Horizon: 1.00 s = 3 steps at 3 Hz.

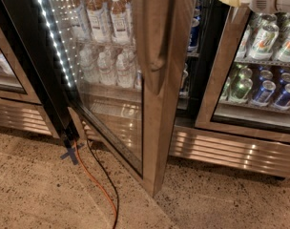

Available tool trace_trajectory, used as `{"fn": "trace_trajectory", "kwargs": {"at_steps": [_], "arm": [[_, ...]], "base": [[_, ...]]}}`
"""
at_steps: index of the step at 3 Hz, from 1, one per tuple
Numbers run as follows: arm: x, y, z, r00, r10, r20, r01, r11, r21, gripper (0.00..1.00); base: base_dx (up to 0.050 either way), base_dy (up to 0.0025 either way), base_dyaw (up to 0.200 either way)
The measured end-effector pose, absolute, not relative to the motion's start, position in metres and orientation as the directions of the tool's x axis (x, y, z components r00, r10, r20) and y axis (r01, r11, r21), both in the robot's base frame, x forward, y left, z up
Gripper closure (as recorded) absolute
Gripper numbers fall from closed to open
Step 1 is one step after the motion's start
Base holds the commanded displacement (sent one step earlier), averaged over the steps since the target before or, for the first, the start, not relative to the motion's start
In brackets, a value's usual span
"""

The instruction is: Open left fridge door

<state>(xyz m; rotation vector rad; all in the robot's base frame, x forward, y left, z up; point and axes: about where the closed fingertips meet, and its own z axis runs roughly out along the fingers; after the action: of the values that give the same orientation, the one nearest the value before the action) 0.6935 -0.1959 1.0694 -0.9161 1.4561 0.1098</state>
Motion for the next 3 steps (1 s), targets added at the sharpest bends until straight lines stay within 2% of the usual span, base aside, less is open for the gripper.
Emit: {"fn": "trace_trajectory", "kwargs": {"at_steps": [1, 3], "arm": [[0.6808, -0.1808, 1.0609, 0.175, -0.456, -0.872, -0.644, 0.617, -0.452, 0.81], [0.6808, -0.1807, 1.0609, 0.175, -0.456, -0.872, -0.645, 0.617, -0.452, 0.35]], "base": [[0.000, 0.00000, 0.000], [0.000, 0.00000, 0.000]]}}
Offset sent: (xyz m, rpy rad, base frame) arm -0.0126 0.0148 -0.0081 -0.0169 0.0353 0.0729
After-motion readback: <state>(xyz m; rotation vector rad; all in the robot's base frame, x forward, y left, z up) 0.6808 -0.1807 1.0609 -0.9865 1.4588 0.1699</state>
